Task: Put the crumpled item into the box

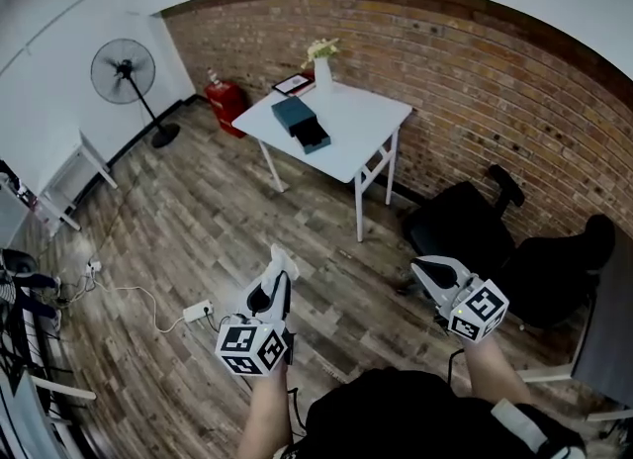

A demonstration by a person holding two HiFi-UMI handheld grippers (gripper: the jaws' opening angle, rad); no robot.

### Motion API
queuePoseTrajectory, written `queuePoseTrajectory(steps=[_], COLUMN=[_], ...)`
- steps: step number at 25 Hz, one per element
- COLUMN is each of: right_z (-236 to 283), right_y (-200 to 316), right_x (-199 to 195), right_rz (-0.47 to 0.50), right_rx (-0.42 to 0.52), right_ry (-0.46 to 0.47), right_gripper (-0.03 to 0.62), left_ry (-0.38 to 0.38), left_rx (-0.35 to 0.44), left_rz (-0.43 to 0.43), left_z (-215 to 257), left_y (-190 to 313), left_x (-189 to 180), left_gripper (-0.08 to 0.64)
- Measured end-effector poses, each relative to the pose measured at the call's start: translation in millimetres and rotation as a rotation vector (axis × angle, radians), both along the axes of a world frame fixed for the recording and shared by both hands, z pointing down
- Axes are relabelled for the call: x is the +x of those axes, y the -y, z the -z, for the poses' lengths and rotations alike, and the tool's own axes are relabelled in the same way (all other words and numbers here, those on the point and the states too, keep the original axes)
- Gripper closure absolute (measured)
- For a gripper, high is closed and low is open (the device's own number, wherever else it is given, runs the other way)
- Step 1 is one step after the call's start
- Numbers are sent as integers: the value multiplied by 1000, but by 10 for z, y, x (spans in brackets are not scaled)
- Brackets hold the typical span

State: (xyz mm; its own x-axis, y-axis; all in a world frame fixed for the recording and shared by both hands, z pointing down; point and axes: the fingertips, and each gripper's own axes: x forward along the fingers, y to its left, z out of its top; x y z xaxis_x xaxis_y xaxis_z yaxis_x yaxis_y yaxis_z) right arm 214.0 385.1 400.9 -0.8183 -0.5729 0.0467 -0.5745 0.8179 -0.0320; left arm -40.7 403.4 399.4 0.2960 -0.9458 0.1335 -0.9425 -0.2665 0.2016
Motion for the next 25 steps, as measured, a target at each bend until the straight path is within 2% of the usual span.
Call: queuePoseTrajectory(steps=[6,14,17,20,25], right_z=[121,-73,-271,-486,-566], right_y=[-98,-62,-114,-14,186], right_x=[363,683,791,873,681], right_rz=[100,104,117,88,90], right_rx=[40,-35,-90,-153,-173], right_ry=[-6,67,64,72,77], right_gripper=[592,592,592,592,592], left_ry=[8,56,80,67,43], left_rx=[4,-4,-27,-53,-86], left_rz=[3,-27,-29,-28,-56], left_z=[26,122,74,-35,-196], left_y=[135,230,251,368,658], left_x=[344,881,955,970,897], left_gripper=[492,492,492,491,491])
